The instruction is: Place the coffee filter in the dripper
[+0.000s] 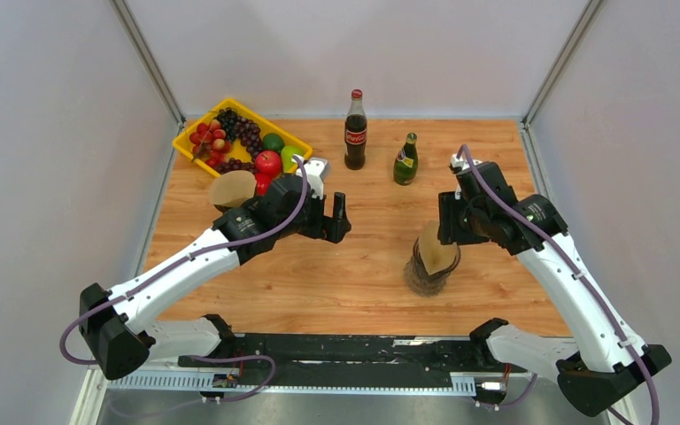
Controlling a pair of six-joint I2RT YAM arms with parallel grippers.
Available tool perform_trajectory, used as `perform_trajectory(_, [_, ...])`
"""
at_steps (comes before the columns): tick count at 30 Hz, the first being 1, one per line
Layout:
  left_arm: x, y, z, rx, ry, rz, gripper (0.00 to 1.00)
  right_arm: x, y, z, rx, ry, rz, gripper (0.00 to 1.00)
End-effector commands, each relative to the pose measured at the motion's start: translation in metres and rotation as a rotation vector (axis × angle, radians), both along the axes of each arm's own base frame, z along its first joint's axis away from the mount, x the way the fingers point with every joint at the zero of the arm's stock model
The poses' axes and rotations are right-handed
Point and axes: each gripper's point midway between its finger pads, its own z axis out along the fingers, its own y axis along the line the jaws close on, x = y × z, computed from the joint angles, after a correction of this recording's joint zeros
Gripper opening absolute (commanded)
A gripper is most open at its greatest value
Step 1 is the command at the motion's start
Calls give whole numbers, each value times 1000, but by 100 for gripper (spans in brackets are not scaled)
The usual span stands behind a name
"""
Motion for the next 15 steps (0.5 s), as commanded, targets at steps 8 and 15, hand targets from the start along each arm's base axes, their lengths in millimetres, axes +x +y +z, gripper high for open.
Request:
perform_trajectory(8, [4, -2, 14, -25, -23, 3, 100, 7, -1, 42, 35, -117, 10, 46])
perform_trajectory(15, [5, -1, 11, -18, -18, 14, 100, 1, 17, 17, 86, -27, 62, 35])
